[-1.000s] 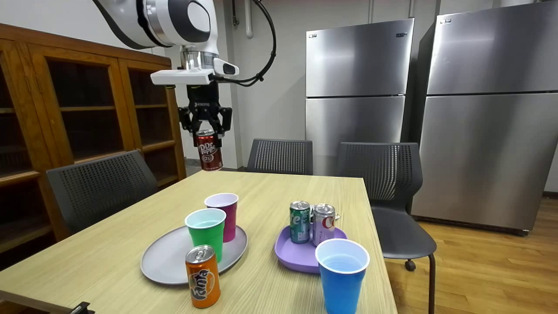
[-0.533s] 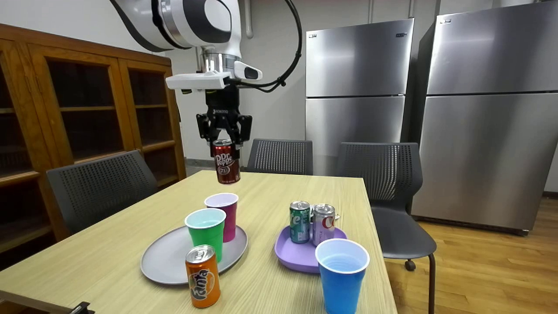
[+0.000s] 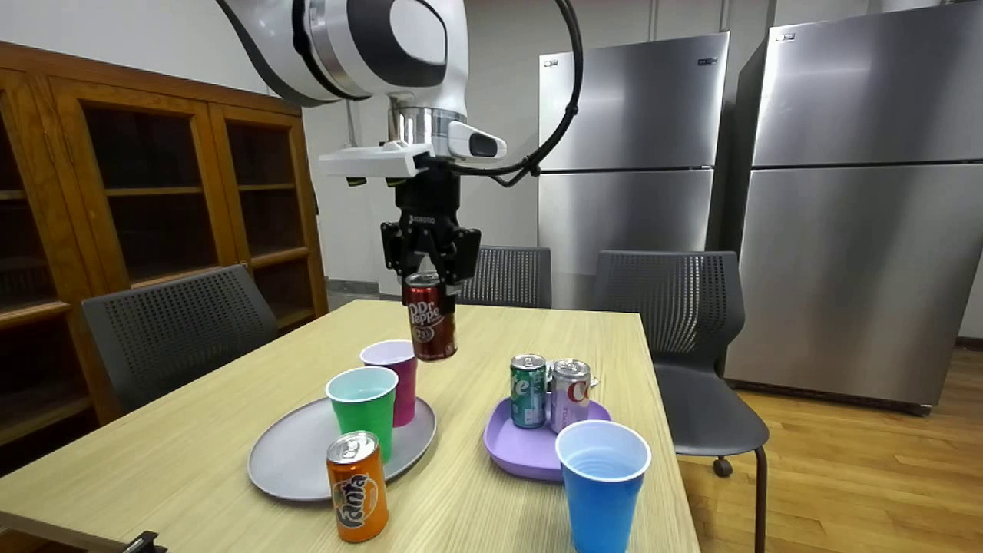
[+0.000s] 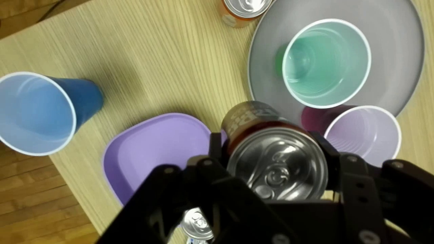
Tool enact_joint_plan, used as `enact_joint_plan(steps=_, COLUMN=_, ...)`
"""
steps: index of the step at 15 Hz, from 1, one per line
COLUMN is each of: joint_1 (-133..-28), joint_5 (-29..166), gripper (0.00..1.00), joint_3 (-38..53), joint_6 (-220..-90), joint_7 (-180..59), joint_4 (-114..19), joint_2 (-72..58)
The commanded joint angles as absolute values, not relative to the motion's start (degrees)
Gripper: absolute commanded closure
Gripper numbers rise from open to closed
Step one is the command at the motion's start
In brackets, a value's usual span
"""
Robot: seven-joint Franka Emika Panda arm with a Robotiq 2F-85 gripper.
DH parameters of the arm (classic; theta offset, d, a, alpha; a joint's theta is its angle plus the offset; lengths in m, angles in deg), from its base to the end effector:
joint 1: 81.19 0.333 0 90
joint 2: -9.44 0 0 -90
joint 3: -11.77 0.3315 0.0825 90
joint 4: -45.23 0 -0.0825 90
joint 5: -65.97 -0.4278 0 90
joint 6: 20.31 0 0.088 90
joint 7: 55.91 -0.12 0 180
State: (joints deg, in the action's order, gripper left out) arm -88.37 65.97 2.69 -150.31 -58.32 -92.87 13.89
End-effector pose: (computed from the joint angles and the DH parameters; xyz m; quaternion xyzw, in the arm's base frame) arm 0.4832 -0.1404 0.3085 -0.9863 0.1617 0.0314 0.0100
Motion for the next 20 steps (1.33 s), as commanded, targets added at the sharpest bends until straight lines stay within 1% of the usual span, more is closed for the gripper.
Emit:
enact_joint_plan(steps=1, joint_1=-90.81, joint_5=68.71, gripper=0.62, joint_3=1.69, joint_6=-153.4, joint_7=-62.6, joint_4=-94.89, joint_2=14.82)
enact_joint_plan(steps=5, joint_1=-92.51, joint_5=70.88, gripper=0.62, joint_3=0.31, joint_6=-157.12, joint_7=-66.06, joint_4=-94.66, joint_2=12.19)
enact_joint_plan(steps=11, joint_1=-92.57, joint_5=69.71, gripper=0.62, joint_3=-0.6, joint_6=-160.59, joint_7=-68.47, joint_4=-91.95, joint_2=4.39)
enact_joint_plan(steps=20, joint_1=-92.08, joint_5=68.02, gripper=0.62, joint_3=-1.6, joint_6=-160.43, joint_7=-70.59, joint_4=-83.52, joint_2=-6.72)
